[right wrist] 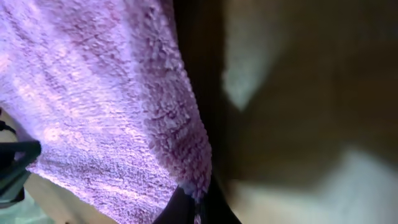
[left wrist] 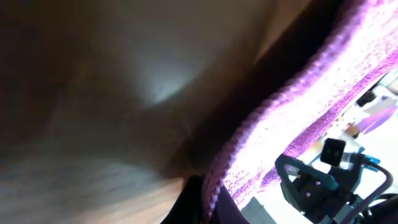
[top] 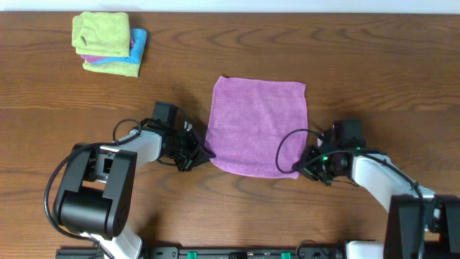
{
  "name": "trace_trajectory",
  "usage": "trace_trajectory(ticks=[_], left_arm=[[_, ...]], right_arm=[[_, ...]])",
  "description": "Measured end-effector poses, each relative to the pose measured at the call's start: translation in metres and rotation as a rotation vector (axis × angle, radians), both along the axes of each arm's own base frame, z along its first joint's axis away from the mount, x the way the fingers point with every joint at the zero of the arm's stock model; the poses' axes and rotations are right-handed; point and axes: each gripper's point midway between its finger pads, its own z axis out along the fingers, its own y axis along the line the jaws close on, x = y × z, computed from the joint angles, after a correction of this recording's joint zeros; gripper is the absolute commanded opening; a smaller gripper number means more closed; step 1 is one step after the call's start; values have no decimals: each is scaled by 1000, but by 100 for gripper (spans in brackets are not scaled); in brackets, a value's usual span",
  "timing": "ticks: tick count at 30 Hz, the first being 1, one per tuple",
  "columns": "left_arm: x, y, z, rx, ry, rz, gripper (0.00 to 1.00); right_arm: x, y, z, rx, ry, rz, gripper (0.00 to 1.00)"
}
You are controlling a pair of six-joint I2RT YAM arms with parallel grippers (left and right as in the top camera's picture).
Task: Fold the cloth
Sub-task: 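Grasp near corners with both grippers and fold near edge onto far edge, then regrasp the folded strip's ends with both grippers and pull it taut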
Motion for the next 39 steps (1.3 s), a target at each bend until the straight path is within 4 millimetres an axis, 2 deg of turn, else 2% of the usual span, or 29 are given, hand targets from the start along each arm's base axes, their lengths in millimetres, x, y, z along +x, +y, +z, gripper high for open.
trace_trajectory(ticks=[8, 13, 16, 19, 21, 29, 35, 39], left_arm=[[-44, 5, 3, -4, 117, -110, 6], [-51, 7, 19, -2, 108, -119, 6], [-42, 7, 40, 3, 9, -113, 6], [-30, 8, 58, 15, -71, -72, 6], [-22, 7, 61, 13, -91, -47, 6], [30, 1, 75, -6, -236, 95, 6], [52, 2, 77, -1, -289, 157, 6], [65, 3, 67, 11, -300, 190, 6]], right_arm=[[-21, -1, 35, -18, -45, 33, 1], [-21, -1, 43, -21, -77, 38, 1], [-18, -1, 48, -24, -102, 29, 1], [-4, -1, 56, -22, -172, 10, 1], [5, -2, 59, -26, -210, 1, 1], [49, -10, 78, -69, -367, -47, 1], [68, -11, 70, -82, -378, -53, 1], [82, -11, 63, -88, -375, -56, 1]])
